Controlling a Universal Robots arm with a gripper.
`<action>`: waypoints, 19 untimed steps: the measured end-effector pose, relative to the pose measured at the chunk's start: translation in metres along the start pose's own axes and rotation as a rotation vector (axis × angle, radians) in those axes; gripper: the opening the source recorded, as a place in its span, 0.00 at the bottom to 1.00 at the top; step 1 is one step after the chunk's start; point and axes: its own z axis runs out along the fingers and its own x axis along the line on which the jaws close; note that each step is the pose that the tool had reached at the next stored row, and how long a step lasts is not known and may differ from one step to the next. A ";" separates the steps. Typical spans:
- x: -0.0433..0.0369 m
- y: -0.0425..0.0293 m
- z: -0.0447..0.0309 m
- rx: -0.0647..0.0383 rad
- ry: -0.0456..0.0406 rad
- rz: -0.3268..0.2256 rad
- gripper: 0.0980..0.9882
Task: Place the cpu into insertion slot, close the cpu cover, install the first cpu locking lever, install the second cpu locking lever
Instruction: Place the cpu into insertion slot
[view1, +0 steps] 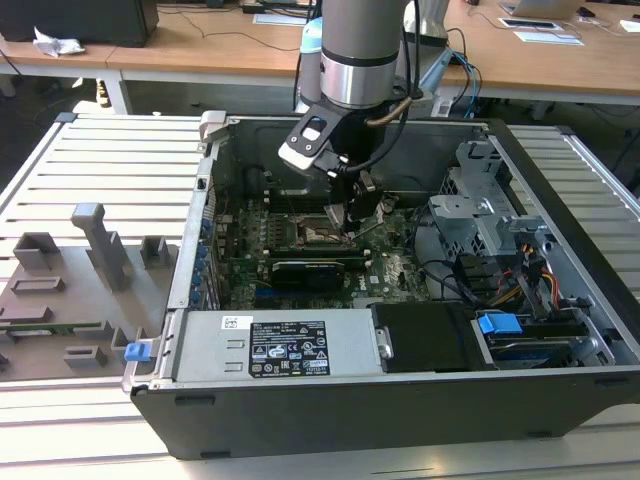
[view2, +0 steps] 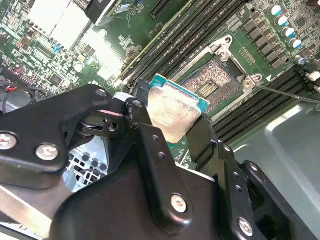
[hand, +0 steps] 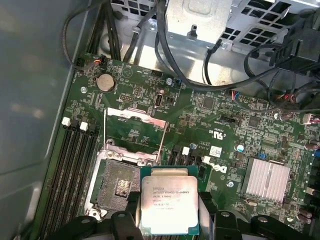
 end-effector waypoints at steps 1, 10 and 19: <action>0.0000 0.0000 0.0000 0.000 -0.0006 0.011 0.50; 0.0000 0.0000 0.0001 0.001 -0.0041 0.070 0.50; 0.0000 0.0000 0.0002 0.002 -0.0077 0.140 0.50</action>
